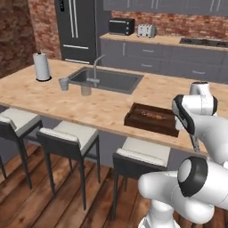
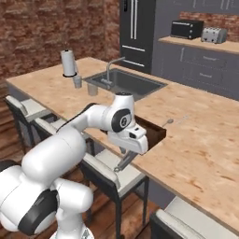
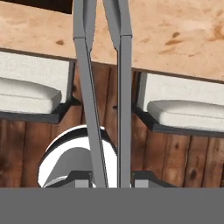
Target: Take the tongs from the drawer on the right and place them on the dining counter next to the tray containing the kebab skewer.
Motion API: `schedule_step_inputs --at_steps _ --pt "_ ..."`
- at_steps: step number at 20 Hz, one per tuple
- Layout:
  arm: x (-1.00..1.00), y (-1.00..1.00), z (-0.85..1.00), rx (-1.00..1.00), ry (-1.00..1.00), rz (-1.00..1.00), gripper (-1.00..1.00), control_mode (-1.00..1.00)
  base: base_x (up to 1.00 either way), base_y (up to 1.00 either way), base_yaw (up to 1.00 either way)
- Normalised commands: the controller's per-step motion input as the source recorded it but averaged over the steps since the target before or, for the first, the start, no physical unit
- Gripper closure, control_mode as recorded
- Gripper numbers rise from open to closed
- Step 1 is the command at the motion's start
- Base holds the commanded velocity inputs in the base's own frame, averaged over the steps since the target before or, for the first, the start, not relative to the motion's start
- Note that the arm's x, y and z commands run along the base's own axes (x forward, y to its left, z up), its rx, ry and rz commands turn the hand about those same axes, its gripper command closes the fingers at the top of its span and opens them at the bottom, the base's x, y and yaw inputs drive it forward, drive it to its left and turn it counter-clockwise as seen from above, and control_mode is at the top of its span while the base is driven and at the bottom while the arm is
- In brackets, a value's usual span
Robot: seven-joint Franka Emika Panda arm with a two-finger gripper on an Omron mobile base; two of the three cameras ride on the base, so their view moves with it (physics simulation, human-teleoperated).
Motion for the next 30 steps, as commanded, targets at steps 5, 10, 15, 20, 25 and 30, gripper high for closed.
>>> schedule_step_inputs --at_steps 5,10,15,20,25,30 --pt "0.00 0.00 0.00 0.00 0.00 0.00 1.00 1.00 0.62 0.23 -0.33" --pt "0.00 0.00 0.00 0.00 0.00 0.00 1.00 1.00 0.64 0.18 -0.27" --pt "0.00 0.00 0.00 0.00 0.00 0.00 1.00 1.00 0.55 0.14 -0.21" --pt "0.00 0.00 0.00 0.00 0.00 0.00 1.00 1.00 0.27 0.02 -0.08" --pt "0.00 0.00 0.00 0.00 0.00 0.00 1.00 1.00 0.01 0.00 0.00" --pt "0.00 0.00 0.00 0.00 0.00 0.00 1.00 1.00 0.00 0.00 0.00"
